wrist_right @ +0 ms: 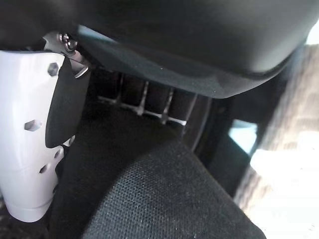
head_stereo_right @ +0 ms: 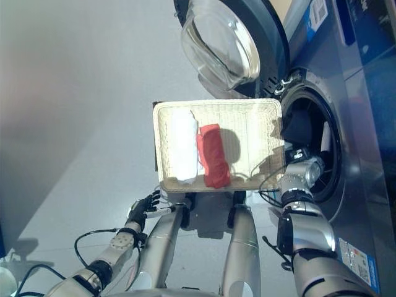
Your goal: Pick up the clothes and place them into the washing machine
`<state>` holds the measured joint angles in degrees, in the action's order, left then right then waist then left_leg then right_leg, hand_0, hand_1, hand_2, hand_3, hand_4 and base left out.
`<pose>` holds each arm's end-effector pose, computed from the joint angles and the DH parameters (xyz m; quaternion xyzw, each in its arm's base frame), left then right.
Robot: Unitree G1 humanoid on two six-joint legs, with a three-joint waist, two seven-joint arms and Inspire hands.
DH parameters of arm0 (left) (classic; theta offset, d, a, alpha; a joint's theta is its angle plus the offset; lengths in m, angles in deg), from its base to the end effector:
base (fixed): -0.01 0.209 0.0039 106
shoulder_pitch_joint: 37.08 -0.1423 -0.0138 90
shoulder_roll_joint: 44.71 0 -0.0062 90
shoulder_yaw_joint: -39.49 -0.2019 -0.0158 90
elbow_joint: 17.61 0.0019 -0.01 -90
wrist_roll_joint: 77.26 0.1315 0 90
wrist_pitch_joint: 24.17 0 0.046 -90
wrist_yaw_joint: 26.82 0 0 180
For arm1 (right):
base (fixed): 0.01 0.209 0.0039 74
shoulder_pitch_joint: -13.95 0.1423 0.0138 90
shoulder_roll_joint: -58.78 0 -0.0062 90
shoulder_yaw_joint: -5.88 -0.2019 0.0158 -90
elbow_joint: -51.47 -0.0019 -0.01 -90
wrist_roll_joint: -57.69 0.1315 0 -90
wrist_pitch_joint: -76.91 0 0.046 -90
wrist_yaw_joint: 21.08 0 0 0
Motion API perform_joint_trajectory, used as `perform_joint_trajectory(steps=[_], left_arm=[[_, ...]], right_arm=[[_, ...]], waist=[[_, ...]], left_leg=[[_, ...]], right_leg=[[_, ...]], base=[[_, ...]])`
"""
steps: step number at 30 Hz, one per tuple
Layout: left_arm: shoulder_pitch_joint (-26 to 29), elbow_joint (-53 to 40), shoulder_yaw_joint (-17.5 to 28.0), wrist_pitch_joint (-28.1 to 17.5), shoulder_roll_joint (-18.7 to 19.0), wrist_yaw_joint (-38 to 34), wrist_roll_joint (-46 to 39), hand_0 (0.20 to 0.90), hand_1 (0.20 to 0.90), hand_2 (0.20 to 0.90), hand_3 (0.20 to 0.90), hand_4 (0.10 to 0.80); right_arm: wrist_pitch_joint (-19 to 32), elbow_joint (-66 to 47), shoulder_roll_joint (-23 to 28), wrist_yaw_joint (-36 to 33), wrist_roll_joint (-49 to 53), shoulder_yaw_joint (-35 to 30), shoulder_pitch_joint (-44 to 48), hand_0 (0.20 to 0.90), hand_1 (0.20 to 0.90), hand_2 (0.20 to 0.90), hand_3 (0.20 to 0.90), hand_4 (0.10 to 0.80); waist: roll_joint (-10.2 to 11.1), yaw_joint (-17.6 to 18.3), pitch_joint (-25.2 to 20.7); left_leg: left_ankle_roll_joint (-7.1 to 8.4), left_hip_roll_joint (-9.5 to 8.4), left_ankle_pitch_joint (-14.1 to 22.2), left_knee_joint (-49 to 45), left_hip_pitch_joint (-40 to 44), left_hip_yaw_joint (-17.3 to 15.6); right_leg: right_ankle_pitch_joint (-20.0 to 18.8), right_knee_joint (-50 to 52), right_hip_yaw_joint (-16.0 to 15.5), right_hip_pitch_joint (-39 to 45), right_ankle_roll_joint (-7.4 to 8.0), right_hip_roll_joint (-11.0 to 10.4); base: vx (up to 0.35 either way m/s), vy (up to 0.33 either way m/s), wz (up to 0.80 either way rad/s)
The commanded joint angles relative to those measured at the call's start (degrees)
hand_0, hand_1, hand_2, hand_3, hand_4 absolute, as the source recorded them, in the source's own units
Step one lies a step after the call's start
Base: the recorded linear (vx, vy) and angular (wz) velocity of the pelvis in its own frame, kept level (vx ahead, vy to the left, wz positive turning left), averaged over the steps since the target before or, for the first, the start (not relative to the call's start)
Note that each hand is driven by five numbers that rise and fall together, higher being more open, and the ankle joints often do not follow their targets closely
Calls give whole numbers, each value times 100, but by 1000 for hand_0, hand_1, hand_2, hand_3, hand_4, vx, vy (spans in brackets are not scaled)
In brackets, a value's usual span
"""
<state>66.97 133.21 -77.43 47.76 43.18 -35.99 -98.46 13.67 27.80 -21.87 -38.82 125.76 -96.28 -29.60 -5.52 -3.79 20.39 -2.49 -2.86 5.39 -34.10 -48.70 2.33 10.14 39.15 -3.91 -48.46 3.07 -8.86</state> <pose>0.1858 0.1823 -0.0834 0.0975 0.2711 0.0000 0.9576 0.3196 -0.2887 0.0897 0.4286 -0.0985 -0.4317 0.7876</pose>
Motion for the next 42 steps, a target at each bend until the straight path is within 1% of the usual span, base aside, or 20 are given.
perform_joint_trajectory(steps=[1, 4, 7, 11, 13, 14, 15, 16, 17, 20, 23, 26, 29, 31, 32, 33, 36, 39, 40, 42], left_arm=[[-371, 429, 151, -136, 134, -190, 78, 900, 900, 900, 900, 800], [-456, 360, 138, -214, 194, -229, 53, 900, 900, 900, 900, 800], [-587, 271, 32, -239, 204, -215, 13, 900, 900, 900, 900, 800], [-733, 49, -205, -331, 225, -232, 17, 900, 900, 900, 900, 800], [-749, -97, -301, -360, 200, -285, 6, 900, 900, 900, 900, 800], [-741, -143, -350, -353, 206, -336, 60, 900, 900, 900, 900, 800], [-751, -163, -428, -356, 205, -371, 113, 900, 900, 900, 900, 800], [-740, -259, -490, -398, 181, -441, 134, 900, 900, 900, 900, 800], [-721, -336, -488, -409, 170, -503, 133, 900, 900, 900, 900, 800], [-762, -569, -526, -444, 108, -535, -12, 900, 900, 900, 900, 800], [-814, -679, -570, -467, 90, -539, -52, 900, 900, 900, 900, 800], [-820, -707, -674, -471, 52, -580, -73, 900, 900, 900, 900, 800], [-839, -743, -694, -462, 51, -630, -47, 900, 900, 900, 900, 800], [-836, -777, -682, -472, 55, -673, -15, 900, 900, 900, 900, 800], [-828, -826, -658, -475, 58, -668, -16, 900, 900, 900, 900, 800], [-803, -873, -616, -465, 70, -657, -54, 900, 900, 900, 900, 800], [-775, -790, -621, -445, 69, -644, -73, 900, 900, 900, 900, 800], [-715, -623, -626, -429, 17, -619, -146, 900, 900, 900, 900, 800], [-715, -617, -622, -431, 24, -614, -151, 900, 900, 900, 900, 800], [-627, -438, -589, -376, -20, -549, -221, 900, 900, 900, 900, 800]], right_arm=[[605, -318, 865, -99, -235, 119, 113, 200, 200, 200, 200, 300], [669, -254, 1162, -205, -303, 181, 307, 200, 200, 200, 200, 300], [732, -201, 1440, -422, -374, 248, 552, 200, 200, 200, 200, 300], [670, -234, 2024, -926, -1020, 507, 1018, 200, 200, 200, 200, 300], [550, -47, 2366, -1236, -1505, 809, 1356, 200, 200, 200, 200, 300], [343, 225, 2568, -1547, -1962, 1037, 1508, 200, 200, 200, 200, 300], [244, 378, 2693, -1727, -2275, 1276, 1746, 200, 200, 200, 200, 300], [239, 355, 2739, -1784, -2341, 1427, 1925, 200, 200, 200, 200, 300], [116, 354, 2801, -1920, -2563, 1617, 2057, 200, 200, 200, 200, 300], [47, 215, 2966, -2068, -2845, 1886, 2286, 200, 200, 200, 200, 300], [49, 152, 3051, -2165, -2975, 2091, 2468, 200, 200, 200, 200, 300], [136, 28, 3200, -2489, -3231, 2249, 2717, 200, 200, 200, 200, 300], [87, -71, 3363, -2801, -3583, 2339, 2821, 200, 200, 200, 200, 300], [-185, 63, 3446, -2979, -4067, 2529, 2815, 200, 200, 200, 200, 300], [-200, 30, 3417, -2722, -3985, 2581, 2815, 900, 900, 900, 900, 800], [-208, 78, 3389, -2428, -3704, 2609, 2808, 900, 900, 900, 900, 800], [-160, 337, 3140, -1983, -3202, 2719, 2800, 900, 900, 900, 900, 800], [-96, 521, 2781, -1709, -2884, 2676, 2711, 900, 900, 900, 900, 800], [-90, 529, 2778, -1689, -2866, 2672, 2707, 900, 900, 900, 900, 800], [-167, 724, 2384, -1359, -2631, 2639, 2567, 900, 900, 900, 900, 800]], waist=[[86, -28, -280], [-21, -39, -276], [-176, -83, -298], [-535, -128, -271], [-699, -202, -281], [-769, -245, -302], [-854, -279, -308], [-925, -283, -312], [-979, -296, -323], [-1091, -307, -343], [-1139, -328, -368], [-1217, -367, -444], [-1239, -389, -499], [-1247, -413, -532], [-1237, -403, -535], [-1206, -392, -541], [-1130, -360, -548], [-1069, -321, -557], [-1065, -314, -553], [-1012, -271, -541]], left_leg=[[176, -60, 640, -622, -299, -125], [181, -107, 624, -589, -400, -190], [182, -125, 585, -549, -507, -283], [171, -160, 521, -470, -724, -507], [155, -206, 498, -479, -869, -603], [143, -222, 490, -472, -919, -640], [123, -235, 476, -443, -969, -682], [108, -245, 467, -387, -1010, -730], [91, -253, 446, -316, -1049, -777], [87, -284, 377, -147, -1111, -890], [91, -308, 313, 13, -1112, -935], [120, -316, 188, 403, -1042, -928], [142, -336, 102, 602, -1000, -924], [140, -344, 62, 716, -955, -906], [143, -338, 44, 744, -953, -904], [147, -327, 31, 773, -946, -904], [159, -304, -6, 859, -909, -879], [183, -277, -46, 921, -865, -824], [184, -277, -51, 927, -858, -821], [223, -248, -111, 987, -797, -794]], right_leg=[[-38, -114, -107, 190, 28, -14], [-27, -28, 0, 22, -9, -77], [-32, 4, 118, -156, -54, -98], [-27, 105, 355, -543, -79, -159], [-37, 149, 455, -734, -77, -199], [-42, 176, 502, -832, -76, -227], [-56, 203, 560, -948, -69, -238], [-75, 211, 618, -1054, -56, -246], [-94, 219, 698, -1172, -46, -257], [-113, 213, 819, -1371, -48, -286], [-128, 156, 863, -1426, -51, -290], [-171, -27, 889, -1457, -37, -287], [-202, -145, 883, -1451, -37, -291], [-242, -197, 892, -1445, -32, -278], [-258, -224, 886, -1441, -31, -266], [-281, -246, 878, -1436, -34, -246], [-355, -358, 840, -1395, -32, -197], [-418, -461, 792, -1322, -29, -158], [-422, -469, 788, -1313, -29, -158], [-468, -550, 727, -1208, -39, -127]], base=[[-19, 82, -3], [-26, 81, 0], [-27, 96, -11], [-26, 134, -18], [-8, 99, -12], [16, 76, -8], [33, 85, -9], [41, 93, -15], [54, 79, -17], [70, 57, -17], [77, 6, -7], [93, -18, 0], [72, -22, 3], [55, -14, -1], [35, -29, 0], [30, -40, -1], [18, -51, -6], [0, -32, -3], [-11, -33, 5], [-23, -40, 4]])
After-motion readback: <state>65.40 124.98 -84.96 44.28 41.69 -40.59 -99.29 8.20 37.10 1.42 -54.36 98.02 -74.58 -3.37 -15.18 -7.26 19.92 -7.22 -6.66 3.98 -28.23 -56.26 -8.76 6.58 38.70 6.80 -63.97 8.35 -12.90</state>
